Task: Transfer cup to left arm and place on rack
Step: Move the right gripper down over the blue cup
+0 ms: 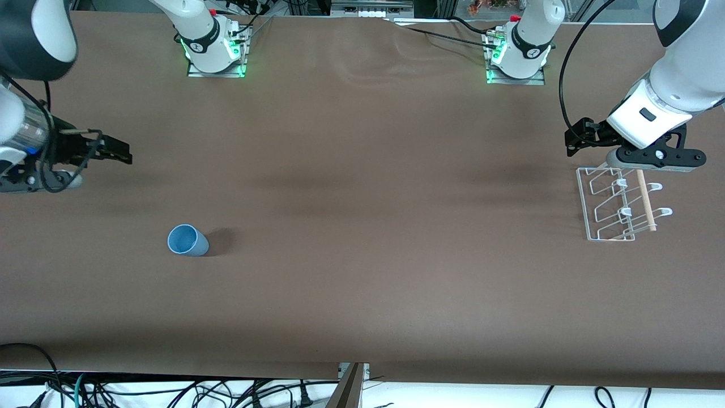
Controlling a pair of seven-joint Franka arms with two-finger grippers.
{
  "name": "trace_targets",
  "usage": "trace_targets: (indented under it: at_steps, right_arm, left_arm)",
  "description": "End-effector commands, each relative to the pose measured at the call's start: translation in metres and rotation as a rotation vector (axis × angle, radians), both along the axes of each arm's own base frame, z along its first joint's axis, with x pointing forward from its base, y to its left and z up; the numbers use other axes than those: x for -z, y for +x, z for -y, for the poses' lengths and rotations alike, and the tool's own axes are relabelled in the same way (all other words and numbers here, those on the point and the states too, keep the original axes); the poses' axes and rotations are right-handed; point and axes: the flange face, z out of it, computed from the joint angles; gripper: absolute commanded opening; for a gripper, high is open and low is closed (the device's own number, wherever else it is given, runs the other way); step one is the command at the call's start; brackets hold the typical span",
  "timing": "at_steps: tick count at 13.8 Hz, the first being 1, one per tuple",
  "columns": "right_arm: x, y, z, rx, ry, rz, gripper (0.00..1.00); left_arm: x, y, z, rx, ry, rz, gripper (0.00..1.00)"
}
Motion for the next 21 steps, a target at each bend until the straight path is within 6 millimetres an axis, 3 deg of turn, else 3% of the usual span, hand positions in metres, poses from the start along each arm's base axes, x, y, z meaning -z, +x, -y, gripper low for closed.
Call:
trace_targets:
  at_steps: [1,3,5,8,11,17,21]
  right_arm:
    - [0.049,-0.018,-0.011,-0.010,0.008,0.021,0.99]
    - [0.087,-0.018,-0.013,-0.032,0.006,0.026,0.99]
    - [0.119,-0.008,0.003,-0.070,0.000,0.051,0.99]
    - [0.155,0.010,0.023,-0.130,-0.012,0.105,0.99]
    - [0.191,0.031,0.027,-0.148,-0.055,0.180,0.99]
    - [0.225,0.048,0.005,-0.099,-0.042,0.226,0.99]
    - [0.245,0.053,0.001,-0.075,-0.040,0.231,0.98]
  left_arm:
    - [-0.007,-0.004,-0.002,0.011,0.003,0.006,1.00]
    - [-0.007,-0.004,-0.002,0.011,0.003,0.006,1.00]
    - [-0.007,-0.004,-0.002,0.011,0.003,0.006,1.00]
    - [-0.007,-0.004,-0.002,0.011,0.003,0.006,1.00]
    - [-0.007,-0.004,-0.002,0.011,0.003,0.006,1.00]
    - [-0.007,-0.004,-0.002,0.011,0.003,0.006,1.00]
    - [-0.007,-0.004,-0.002,0.011,0.003,0.006,1.00]
